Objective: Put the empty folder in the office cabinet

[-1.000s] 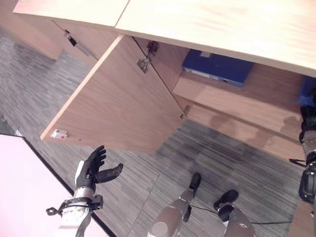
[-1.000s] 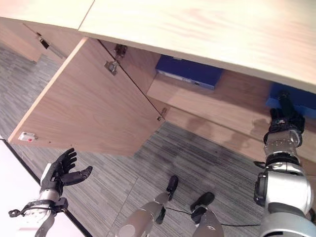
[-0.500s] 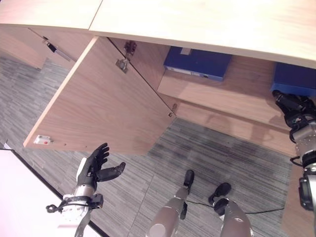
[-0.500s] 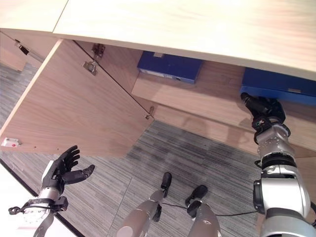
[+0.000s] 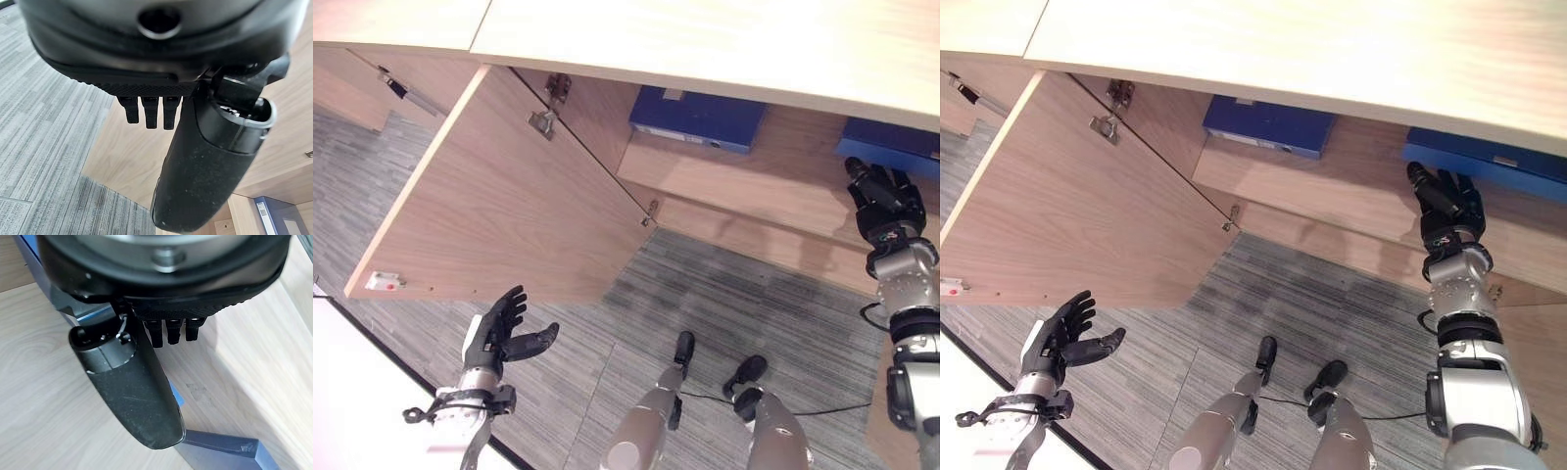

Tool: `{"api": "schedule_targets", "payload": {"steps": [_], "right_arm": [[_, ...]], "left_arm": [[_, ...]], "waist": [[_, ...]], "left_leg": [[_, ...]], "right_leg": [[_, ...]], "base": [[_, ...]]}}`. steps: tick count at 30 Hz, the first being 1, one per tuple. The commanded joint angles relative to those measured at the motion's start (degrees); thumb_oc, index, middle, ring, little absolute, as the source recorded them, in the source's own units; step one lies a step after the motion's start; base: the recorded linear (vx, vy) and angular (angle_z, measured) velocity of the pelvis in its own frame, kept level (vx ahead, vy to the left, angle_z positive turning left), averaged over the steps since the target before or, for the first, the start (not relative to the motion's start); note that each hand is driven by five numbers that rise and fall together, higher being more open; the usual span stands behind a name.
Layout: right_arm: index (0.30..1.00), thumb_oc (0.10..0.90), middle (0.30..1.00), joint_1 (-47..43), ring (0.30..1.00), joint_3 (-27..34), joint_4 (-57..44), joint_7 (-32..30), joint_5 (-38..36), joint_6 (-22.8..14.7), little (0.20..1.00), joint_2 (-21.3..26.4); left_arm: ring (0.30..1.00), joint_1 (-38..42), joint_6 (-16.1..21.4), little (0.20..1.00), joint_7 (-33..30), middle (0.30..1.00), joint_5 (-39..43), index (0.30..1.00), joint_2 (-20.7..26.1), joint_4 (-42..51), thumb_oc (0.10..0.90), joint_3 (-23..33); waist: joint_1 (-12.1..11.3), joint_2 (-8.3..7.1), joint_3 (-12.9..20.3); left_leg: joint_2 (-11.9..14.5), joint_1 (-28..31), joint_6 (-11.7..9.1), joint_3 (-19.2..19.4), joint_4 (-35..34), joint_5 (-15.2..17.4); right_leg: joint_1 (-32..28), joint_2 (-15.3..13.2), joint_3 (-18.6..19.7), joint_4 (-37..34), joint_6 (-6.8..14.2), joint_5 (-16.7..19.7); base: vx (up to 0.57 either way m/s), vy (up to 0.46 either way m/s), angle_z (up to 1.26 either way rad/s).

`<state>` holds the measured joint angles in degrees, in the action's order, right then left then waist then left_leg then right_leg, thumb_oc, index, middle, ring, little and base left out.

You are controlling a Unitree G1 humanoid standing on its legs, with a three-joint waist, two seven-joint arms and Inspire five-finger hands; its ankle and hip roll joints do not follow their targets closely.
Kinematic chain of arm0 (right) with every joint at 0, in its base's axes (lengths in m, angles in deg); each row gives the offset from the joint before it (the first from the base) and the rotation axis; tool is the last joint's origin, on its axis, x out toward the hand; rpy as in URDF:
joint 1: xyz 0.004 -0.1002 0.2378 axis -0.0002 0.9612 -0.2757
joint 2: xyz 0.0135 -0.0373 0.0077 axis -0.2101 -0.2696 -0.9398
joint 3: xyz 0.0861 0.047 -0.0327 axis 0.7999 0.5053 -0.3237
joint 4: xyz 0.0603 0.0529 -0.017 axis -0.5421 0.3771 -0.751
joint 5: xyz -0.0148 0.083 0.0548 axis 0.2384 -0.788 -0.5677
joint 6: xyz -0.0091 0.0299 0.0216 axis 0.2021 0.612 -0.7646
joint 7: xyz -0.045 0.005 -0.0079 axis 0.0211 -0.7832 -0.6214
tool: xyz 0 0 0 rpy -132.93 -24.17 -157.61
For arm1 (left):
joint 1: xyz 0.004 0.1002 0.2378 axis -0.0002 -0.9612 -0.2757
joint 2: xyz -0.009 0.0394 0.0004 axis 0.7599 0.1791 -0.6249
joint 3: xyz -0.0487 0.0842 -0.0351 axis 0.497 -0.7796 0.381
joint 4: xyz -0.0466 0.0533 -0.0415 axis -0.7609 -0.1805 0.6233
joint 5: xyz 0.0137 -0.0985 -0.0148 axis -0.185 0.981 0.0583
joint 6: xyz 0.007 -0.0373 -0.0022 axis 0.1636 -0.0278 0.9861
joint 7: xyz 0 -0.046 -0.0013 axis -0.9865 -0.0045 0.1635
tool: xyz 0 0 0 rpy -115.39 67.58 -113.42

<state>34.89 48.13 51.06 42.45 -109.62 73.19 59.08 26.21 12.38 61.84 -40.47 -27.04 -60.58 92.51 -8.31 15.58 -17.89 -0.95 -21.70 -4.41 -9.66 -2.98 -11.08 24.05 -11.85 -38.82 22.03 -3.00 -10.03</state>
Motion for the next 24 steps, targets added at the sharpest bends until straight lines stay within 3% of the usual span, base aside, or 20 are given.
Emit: {"api": "schedule_targets", "payload": {"steps": [1,3,4,5,6,14,24], "right_arm": [[0.900,0.800,0.900,-5.1,0.900,-8.5,2.2,-0.4,19.9,1.3,0.900,11.7],[0.900,0.800,0.900,-12.5,0.900,-16.0,16.2,-2.4,33.9,6.1,0.900,16.7],[0.900,0.800,0.900,-13.1,0.900,-16.5,16.5,-2.4,33.9,6.0,0.900,16.7],[0.900,0.800,0.900,-15.0,0.900,-22.6,23.6,-1.4,47.5,9.7,0.900,17.5],[0.900,0.800,0.900,-16.2,0.900,-25.0,25.6,0.0,51.4,10.4,0.900,17.5],[0.900,0.800,0.900,-6.0,0.900,-26.4,32.1,11.3,61.5,13.4,0.900,16.1],[0.900,0.800,0.900,0.1,0.900,-29.1,26.4,18.8,63.3,14.0,0.900,12.7]], "left_arm": [[0.900,0.6,4.4,0.900,-1.9,0.900,-0.4,0.900,2.2,0.6,0.800,5.8],[0.900,0.0,4.6,0.900,-1.8,0.900,-0.8,0.900,2.9,2.2,0.800,6.2],[0.900,0.0,4.6,0.900,-1.8,0.900,-0.8,0.900,2.7,2.3,0.800,6.3],[0.900,-1.3,4.3,0.900,-1.4,0.900,-1.9,0.900,3.5,5.1,0.800,6.7],[0.900,-2.4,3.6,0.900,-0.9,0.900,-2.3,0.900,2.9,6.3,0.800,7.5],[0.900,-3.3,1.3,0.900,4.7,0.900,-2.5,0.900,5.0,8.4,0.800,8.9],[0.900,-1.0,0.2,0.900,5.9,0.900,-5.6,0.900,3.7,8.1,0.800,9.1]], "waist": [[0.0,-3.87,-1.5],[-0.1,-3.73,-1.8],[0.0,-3.60,-1.9],[-0.6,-3.57,-2.0],[-0.2,-3.30,-2.0],[-0.3,-2.49,-1.8],[0.6,-2.68,-1.8]], "left_leg": [[-2.4,3.1,-2.1,6.2,-2.0,3.4],[-2.2,2.8,-1.9,6.4,-2.0,3.2],[-2.2,2.7,-1.9,6.4,-2.0,3.1],[-2.4,2.5,-1.7,6.1,-2.0,3.0],[-2.4,2.3,-1.7,5.9,-2.0,2.9],[-3.2,1.4,-1.8,5.3,-2.0,2.3],[-3.2,1.2,-1.8,6.3,-2.0,2.6]], "right_leg": [[-9.7,3.7,7.6,-19.5,6.0,7.6],[-9.4,3.8,7.8,-19.8,6.1,8.3],[-9.4,3.8,7.8,-19.9,6.1,8.4],[-9.5,4.0,7.5,-20.3,6.2,8.5],[-9.5,4.1,7.3,-20.6,6.3,8.7],[-9.5,3.8,6.9,-20.7,6.6,9.1],[-9.0,3.8,8.6,-21.3,6.6,9.7]], "base": [[0.00,0.000,0.00],[-0.03,0.021,0.00],[-0.04,-0.004,-0.01],[0.00,0.000,0.00],[0.00,0.000,0.00],[0.00,0.002,0.02],[0.00,0.009,-0.04]]}}
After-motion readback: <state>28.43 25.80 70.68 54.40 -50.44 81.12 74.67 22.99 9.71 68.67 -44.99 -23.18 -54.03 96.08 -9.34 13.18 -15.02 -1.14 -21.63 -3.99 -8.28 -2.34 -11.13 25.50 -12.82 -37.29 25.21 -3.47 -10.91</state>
